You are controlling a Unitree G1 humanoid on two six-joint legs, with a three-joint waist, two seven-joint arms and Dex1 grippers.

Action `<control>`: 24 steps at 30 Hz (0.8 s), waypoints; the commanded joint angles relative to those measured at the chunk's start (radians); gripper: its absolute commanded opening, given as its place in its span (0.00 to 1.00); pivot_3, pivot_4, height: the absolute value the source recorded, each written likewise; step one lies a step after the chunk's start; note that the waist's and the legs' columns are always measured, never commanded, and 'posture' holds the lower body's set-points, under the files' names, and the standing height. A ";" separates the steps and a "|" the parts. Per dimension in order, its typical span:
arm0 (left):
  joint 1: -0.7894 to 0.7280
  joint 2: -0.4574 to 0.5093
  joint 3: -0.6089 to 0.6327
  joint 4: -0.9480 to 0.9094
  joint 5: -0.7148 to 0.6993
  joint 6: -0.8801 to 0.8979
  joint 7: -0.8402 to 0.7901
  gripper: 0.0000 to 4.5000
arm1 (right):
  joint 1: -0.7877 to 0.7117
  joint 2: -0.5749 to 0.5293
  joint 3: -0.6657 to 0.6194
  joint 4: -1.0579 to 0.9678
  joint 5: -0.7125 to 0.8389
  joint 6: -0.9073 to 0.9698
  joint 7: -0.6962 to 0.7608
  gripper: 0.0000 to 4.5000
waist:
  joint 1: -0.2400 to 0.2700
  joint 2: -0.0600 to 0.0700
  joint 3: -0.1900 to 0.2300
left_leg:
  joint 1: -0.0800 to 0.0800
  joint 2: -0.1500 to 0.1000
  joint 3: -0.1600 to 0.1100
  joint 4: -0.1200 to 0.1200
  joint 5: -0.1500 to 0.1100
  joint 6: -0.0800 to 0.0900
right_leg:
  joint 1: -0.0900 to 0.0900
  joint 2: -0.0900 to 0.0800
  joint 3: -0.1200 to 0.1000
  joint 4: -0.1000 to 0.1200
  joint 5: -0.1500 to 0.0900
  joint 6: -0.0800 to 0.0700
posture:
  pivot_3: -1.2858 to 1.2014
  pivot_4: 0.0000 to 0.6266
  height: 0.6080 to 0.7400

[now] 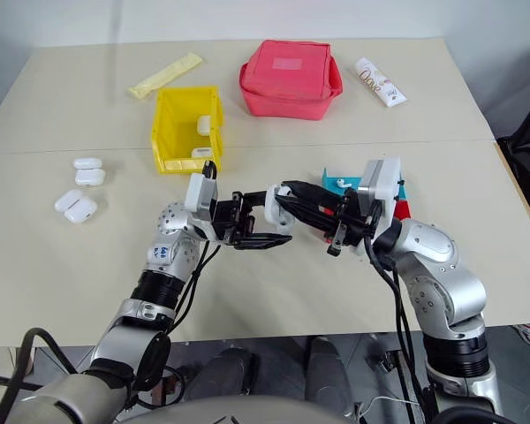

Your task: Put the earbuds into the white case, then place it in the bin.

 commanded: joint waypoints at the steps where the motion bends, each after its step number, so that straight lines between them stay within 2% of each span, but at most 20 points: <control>1: -0.032 -0.016 0.056 0.010 -0.045 -0.032 0.020 0.61 | 0.016 -0.022 0.092 -0.059 0.022 0.046 0.060 0.11 | 0.000 0.000 0.000 | 0.000 0.000 0.000 0.000 0.000 0.000 | 0.000 0.000 0.000 0.000 0.000 0.000 | 0.52 0.24 1.00; 23: -0.085 0.004 0.066 0.116 -0.035 -0.113 -0.023 0.61 | -0.020 -0.068 0.088 -0.003 0.011 0.053 0.085 0.11 | 0.001 0.000 0.000 | 0.000 0.000 0.000 0.000 0.000 0.000 | 0.000 0.000 0.000 0.000 0.000 0.000 | 0.52 0.24 1.00; 24: -0.085 0.004 0.064 0.118 -0.033 -0.117 -0.026 0.61 | -0.024 -0.068 0.087 -0.004 0.010 0.053 0.083 0.19 | 0.001 0.000 0.000 | 0.000 0.000 0.000 0.000 0.000 0.000 | 0.000 0.000 0.000 0.000 0.000 0.000 | 0.52 0.24 1.00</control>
